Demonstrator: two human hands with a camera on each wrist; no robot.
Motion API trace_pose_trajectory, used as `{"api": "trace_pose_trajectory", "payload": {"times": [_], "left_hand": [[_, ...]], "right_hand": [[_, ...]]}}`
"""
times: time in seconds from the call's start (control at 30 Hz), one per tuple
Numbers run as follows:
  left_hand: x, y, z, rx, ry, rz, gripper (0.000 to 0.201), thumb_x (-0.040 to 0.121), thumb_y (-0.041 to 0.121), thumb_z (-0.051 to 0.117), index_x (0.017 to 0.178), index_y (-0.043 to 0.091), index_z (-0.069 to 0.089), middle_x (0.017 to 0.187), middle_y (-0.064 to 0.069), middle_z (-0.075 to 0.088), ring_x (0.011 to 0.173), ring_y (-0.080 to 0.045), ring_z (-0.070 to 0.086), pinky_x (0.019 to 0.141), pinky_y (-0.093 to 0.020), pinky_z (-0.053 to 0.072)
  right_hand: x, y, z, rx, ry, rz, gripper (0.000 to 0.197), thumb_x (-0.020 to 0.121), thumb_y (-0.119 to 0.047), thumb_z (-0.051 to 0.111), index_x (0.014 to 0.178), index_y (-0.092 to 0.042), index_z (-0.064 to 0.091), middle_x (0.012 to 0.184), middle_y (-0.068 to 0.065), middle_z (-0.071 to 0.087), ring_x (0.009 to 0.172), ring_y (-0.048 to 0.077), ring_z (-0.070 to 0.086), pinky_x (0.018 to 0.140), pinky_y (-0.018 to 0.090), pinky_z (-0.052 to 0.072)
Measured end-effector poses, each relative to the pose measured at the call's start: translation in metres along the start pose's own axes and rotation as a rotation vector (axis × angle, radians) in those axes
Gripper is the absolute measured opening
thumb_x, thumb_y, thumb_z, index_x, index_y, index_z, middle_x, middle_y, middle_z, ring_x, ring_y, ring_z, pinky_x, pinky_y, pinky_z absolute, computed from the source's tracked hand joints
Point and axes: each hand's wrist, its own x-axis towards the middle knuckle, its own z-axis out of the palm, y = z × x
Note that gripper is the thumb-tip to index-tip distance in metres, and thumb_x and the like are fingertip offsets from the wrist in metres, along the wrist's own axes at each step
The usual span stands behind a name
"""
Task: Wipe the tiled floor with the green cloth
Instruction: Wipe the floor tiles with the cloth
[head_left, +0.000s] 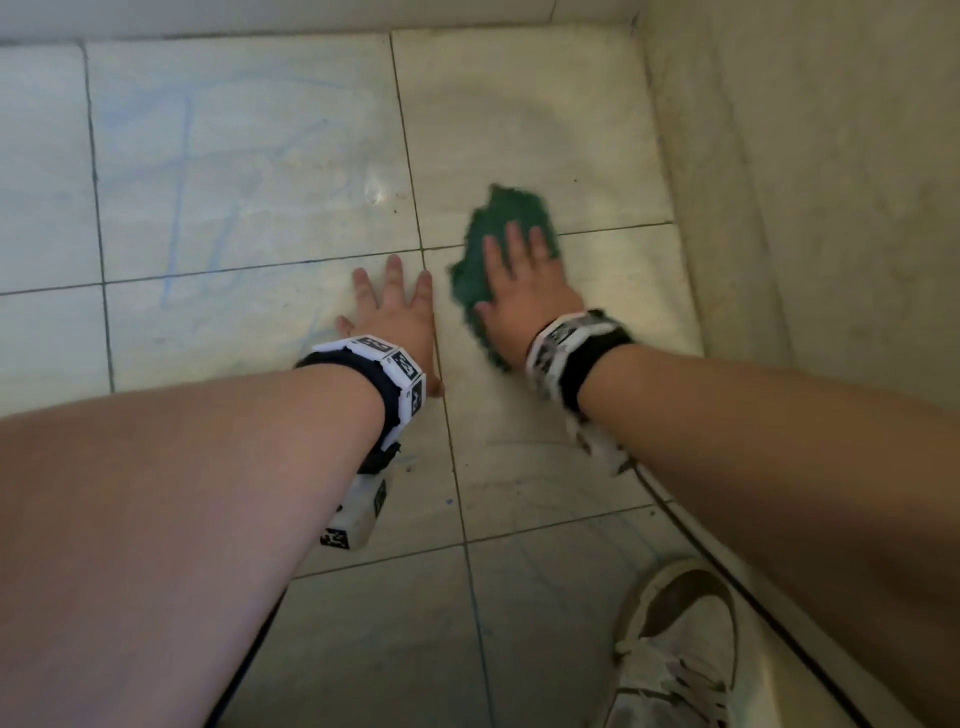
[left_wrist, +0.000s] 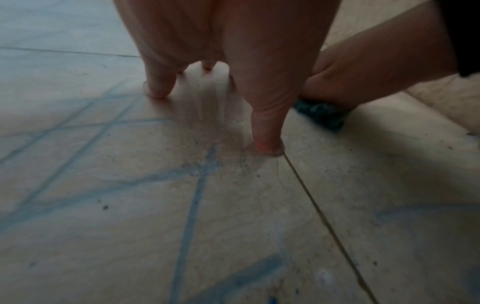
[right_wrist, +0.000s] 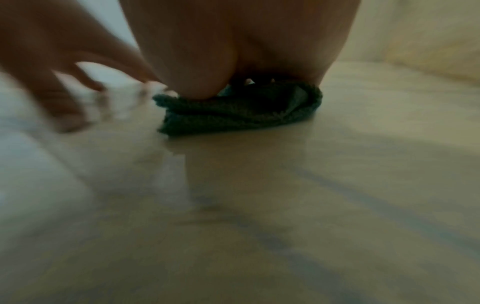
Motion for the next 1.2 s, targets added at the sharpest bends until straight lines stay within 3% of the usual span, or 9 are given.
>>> {"api": "trace_pose_trajectory", "payload": {"times": [0.13, 0.27, 0.4, 0.5, 0.63, 0.7, 0.87, 1.0, 1.2], "left_hand": [[0.003, 0.001, 0.004, -0.033, 0.065, -0.03, 0.101, 0.088, 0.023, 0.07, 0.158, 0.024, -0.004, 0.162, -0.003, -0.023, 0.149, -0.038, -0.016, 0.117, -0.062, 0.018], [0.0, -0.002, 0.004, 0.007, 0.02, -0.003, 0.127, 0.074, 0.037, 0.085, 0.157, 0.022, -0.01, 0.162, -0.006, -0.025, 0.148, -0.042, -0.017, 0.115, -0.064, 0.018], [-0.001, -0.006, 0.004, 0.019, 0.012, 0.023, 0.128, 0.075, 0.04, 0.084, 0.156, 0.022, -0.012, 0.161, -0.007, -0.027, 0.147, -0.043, -0.019, 0.115, -0.065, 0.017], [-0.002, -0.007, 0.005, 0.025, 0.018, 0.034, 0.128, 0.075, 0.04, 0.084, 0.156, 0.021, -0.013, 0.161, -0.008, -0.026, 0.147, -0.043, -0.018, 0.114, -0.066, 0.019], [-0.002, -0.006, 0.006, 0.006, 0.028, 0.04, 0.126, 0.076, 0.039, 0.083, 0.157, 0.022, -0.011, 0.161, -0.007, -0.026, 0.147, -0.042, -0.018, 0.115, -0.066, 0.018], [-0.002, -0.008, 0.007, 0.005, 0.036, 0.047, 0.125, 0.076, 0.04, 0.083, 0.157, 0.022, -0.01, 0.161, -0.007, -0.026, 0.147, -0.042, -0.019, 0.115, -0.065, 0.017], [-0.002, -0.005, 0.008, 0.004, 0.072, 0.035, 0.117, 0.079, 0.027, 0.079, 0.158, 0.021, -0.006, 0.162, -0.007, -0.022, 0.147, -0.043, -0.016, 0.114, -0.067, 0.019], [0.0, -0.005, 0.007, 0.021, 0.059, 0.023, 0.113, 0.081, 0.02, 0.075, 0.158, 0.021, -0.008, 0.162, -0.008, -0.022, 0.147, -0.043, -0.016, 0.114, -0.066, 0.019], [-0.003, -0.007, 0.006, 0.032, 0.051, 0.038, 0.125, 0.075, 0.037, 0.084, 0.157, 0.022, -0.008, 0.162, -0.008, -0.023, 0.147, -0.042, -0.017, 0.114, -0.066, 0.019]], "right_hand": [[-0.031, -0.051, 0.027, 0.048, -0.041, -0.121, 0.077, 0.104, -0.046, 0.036, 0.158, -0.015, -0.009, 0.165, 0.008, -0.017, 0.152, 0.029, -0.015, 0.124, 0.044, 0.0], [-0.023, -0.022, 0.022, -0.029, -0.011, -0.122, 0.078, 0.103, -0.051, 0.035, 0.159, -0.018, -0.009, 0.165, 0.009, -0.017, 0.152, 0.029, -0.014, 0.123, 0.043, -0.002], [-0.013, 0.048, 0.016, -0.074, 0.041, 0.105, 0.075, 0.105, -0.049, 0.026, 0.157, -0.007, -0.009, 0.163, 0.023, -0.012, 0.151, 0.039, -0.01, 0.123, 0.044, -0.007], [-0.028, 0.095, 0.021, 0.036, 0.001, 0.339, 0.074, 0.105, -0.048, 0.027, 0.158, -0.009, -0.008, 0.164, 0.02, -0.011, 0.151, 0.039, -0.007, 0.124, 0.043, -0.002], [-0.048, 0.092, 0.037, 0.076, 0.008, 0.465, 0.073, 0.105, -0.045, 0.027, 0.158, -0.009, -0.009, 0.164, 0.021, -0.01, 0.151, 0.041, -0.005, 0.123, 0.047, 0.001], [-0.056, 0.065, 0.042, 0.069, -0.013, 0.413, 0.076, 0.104, -0.046, 0.027, 0.157, -0.008, -0.012, 0.163, 0.022, -0.013, 0.15, 0.043, -0.008, 0.123, 0.05, 0.0], [-0.091, -0.038, 0.06, -0.023, -0.056, -0.034, 0.082, 0.102, -0.052, 0.031, 0.156, -0.014, -0.016, 0.163, 0.015, -0.021, 0.15, 0.038, -0.018, 0.123, 0.052, -0.001], [-0.104, -0.053, 0.068, -0.006, -0.062, -0.073, 0.08, 0.102, -0.052, 0.033, 0.157, -0.021, -0.016, 0.163, 0.007, -0.024, 0.15, 0.031, -0.021, 0.124, 0.046, 0.0], [-0.097, 0.056, 0.066, 0.041, -0.008, 0.421, 0.074, 0.105, -0.048, 0.021, 0.156, -0.008, -0.015, 0.163, 0.022, -0.015, 0.15, 0.041, -0.01, 0.123, 0.048, -0.002]]}}
